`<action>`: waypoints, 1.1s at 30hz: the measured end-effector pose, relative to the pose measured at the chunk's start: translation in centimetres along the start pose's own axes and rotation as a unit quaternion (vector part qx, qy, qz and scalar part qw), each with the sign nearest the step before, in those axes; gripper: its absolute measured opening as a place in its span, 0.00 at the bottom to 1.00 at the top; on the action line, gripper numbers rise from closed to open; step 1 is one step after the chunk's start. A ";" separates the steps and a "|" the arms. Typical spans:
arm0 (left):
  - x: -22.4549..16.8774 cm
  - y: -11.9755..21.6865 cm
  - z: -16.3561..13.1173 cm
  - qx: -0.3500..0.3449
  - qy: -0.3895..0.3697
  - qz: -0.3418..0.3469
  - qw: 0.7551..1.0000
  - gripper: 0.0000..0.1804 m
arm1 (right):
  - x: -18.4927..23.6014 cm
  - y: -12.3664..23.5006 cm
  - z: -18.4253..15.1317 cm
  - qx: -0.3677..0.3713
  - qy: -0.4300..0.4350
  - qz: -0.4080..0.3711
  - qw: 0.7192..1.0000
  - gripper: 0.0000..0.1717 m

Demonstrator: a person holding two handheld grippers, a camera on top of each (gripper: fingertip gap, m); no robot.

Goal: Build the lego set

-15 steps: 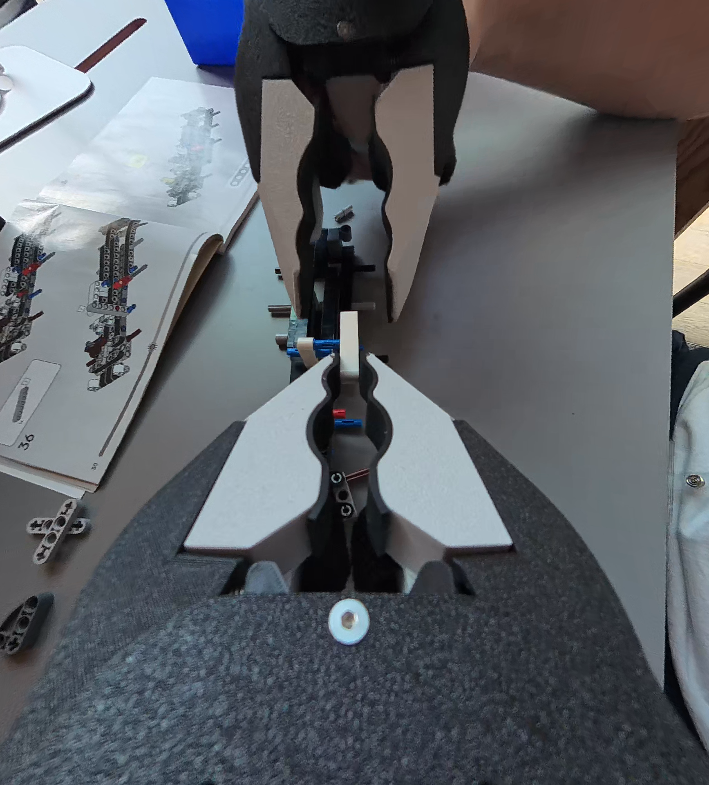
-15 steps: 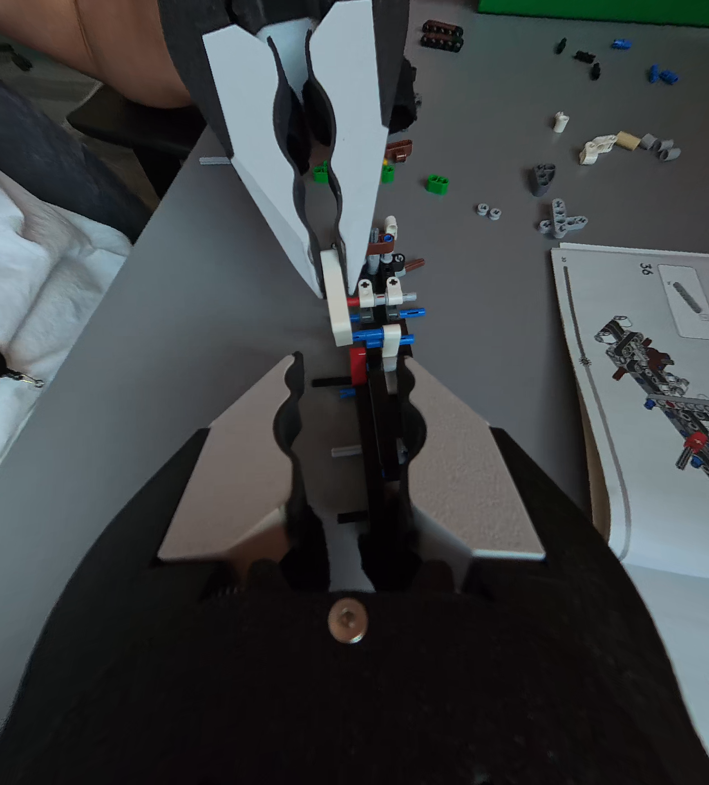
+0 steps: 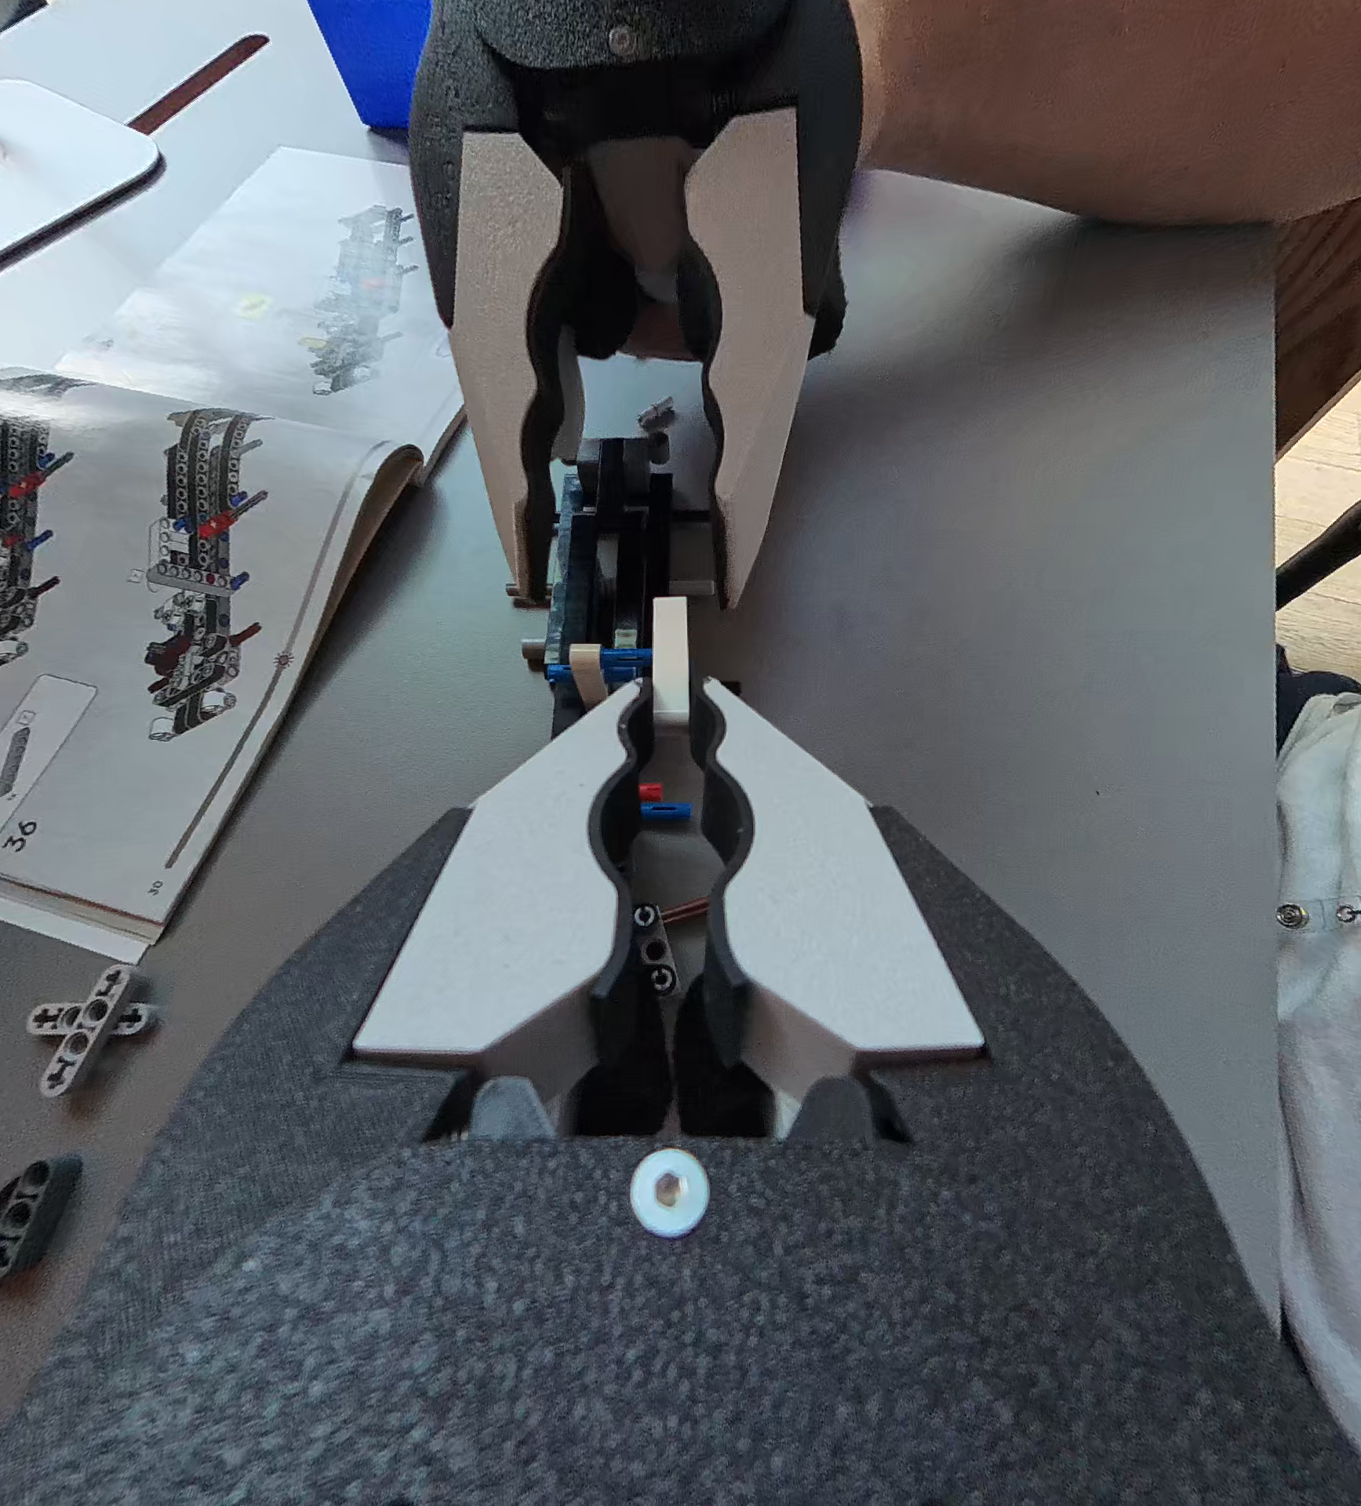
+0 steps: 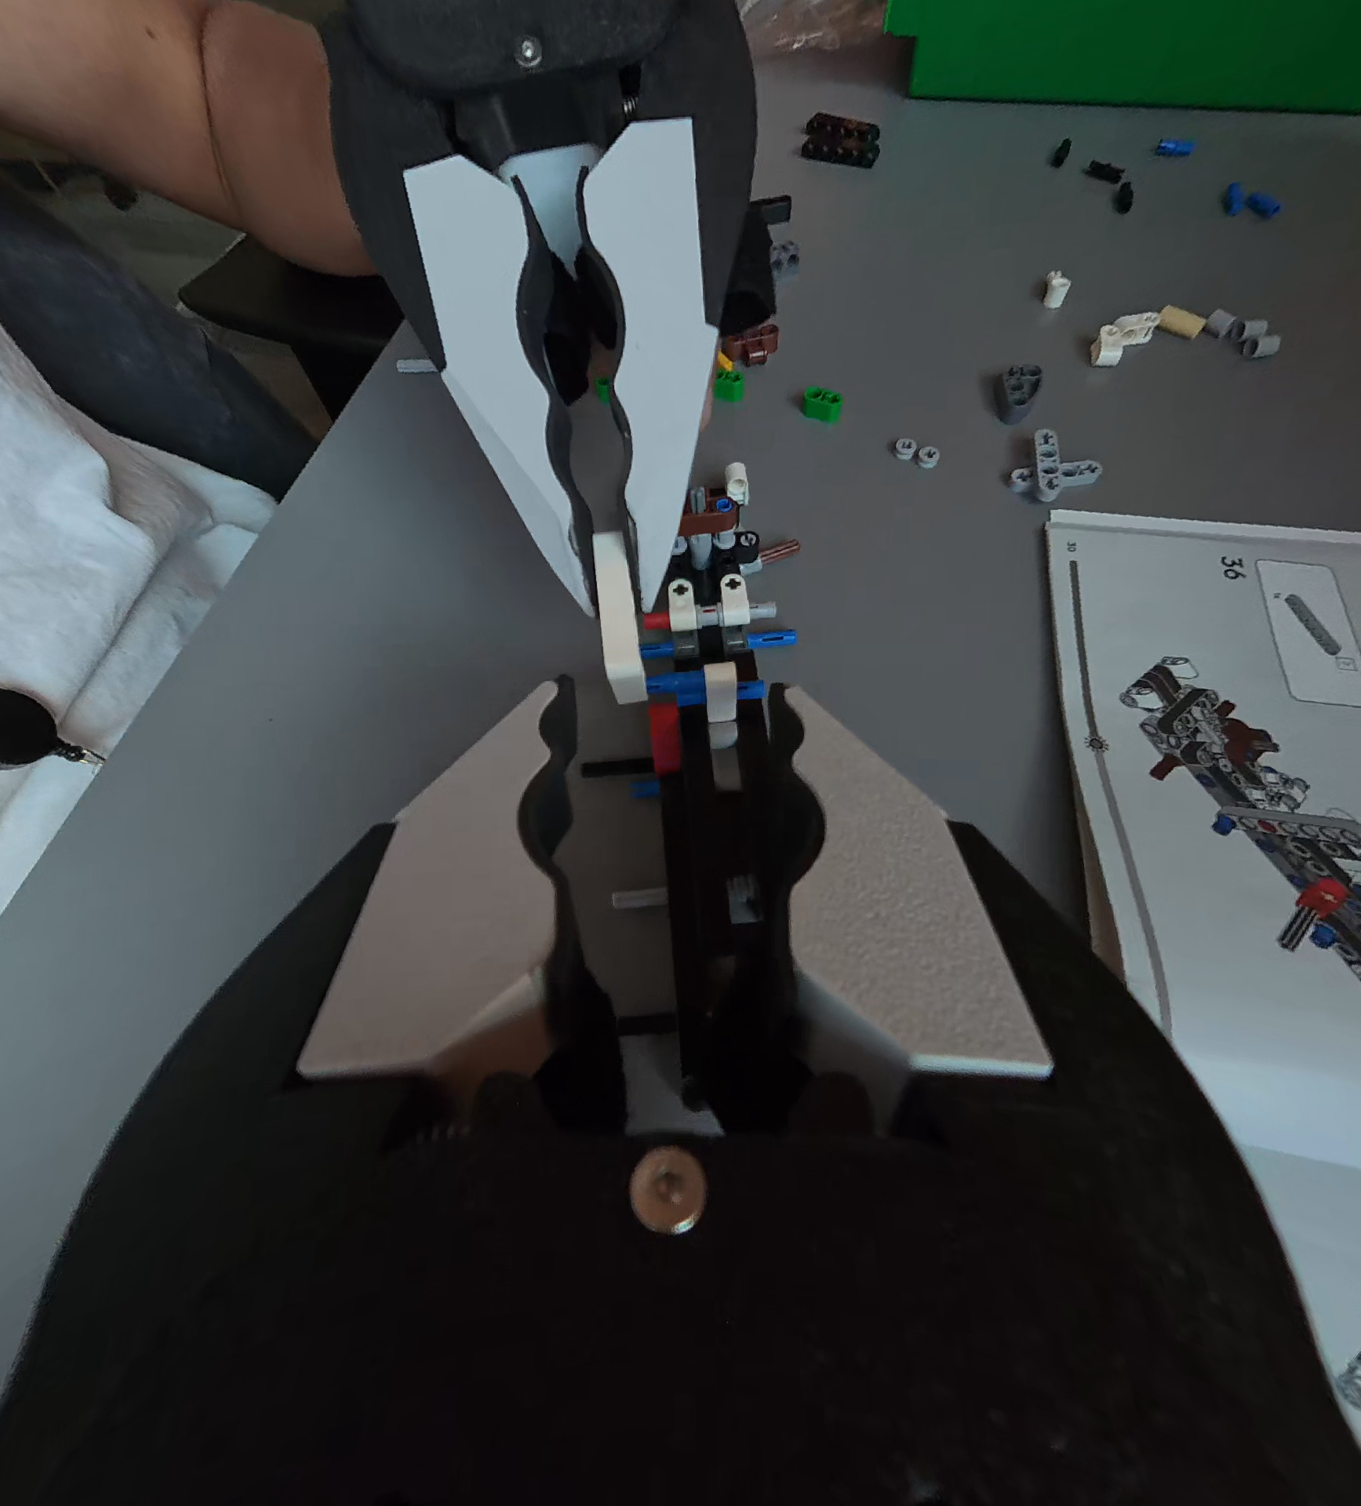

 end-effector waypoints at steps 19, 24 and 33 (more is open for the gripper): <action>0.7 0.0 -0.2 -0.012 0.001 0.011 1.000 0.03 | -0.3 0.0 0.6 -0.007 0.024 -0.036 0.999 0.29; 0.5 -0.2 -0.5 -0.012 -0.003 0.016 1.000 0.03 | -0.3 -0.9 0.5 0.033 0.043 -0.029 0.998 0.32; 0.8 0.0 -0.4 -0.019 -0.007 0.008 1.000 0.03 | -0.8 -1.2 -0.3 0.065 0.059 -0.045 0.995 0.31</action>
Point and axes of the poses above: each gripper's, where its closed fingertips meet, y back along the fingers, z out of its top, x = y × z across the jaws, the point moved 5 cm from there along y, back along the fingers, and after that the axes turned 10 degrees about z, right-handed, at the moved point
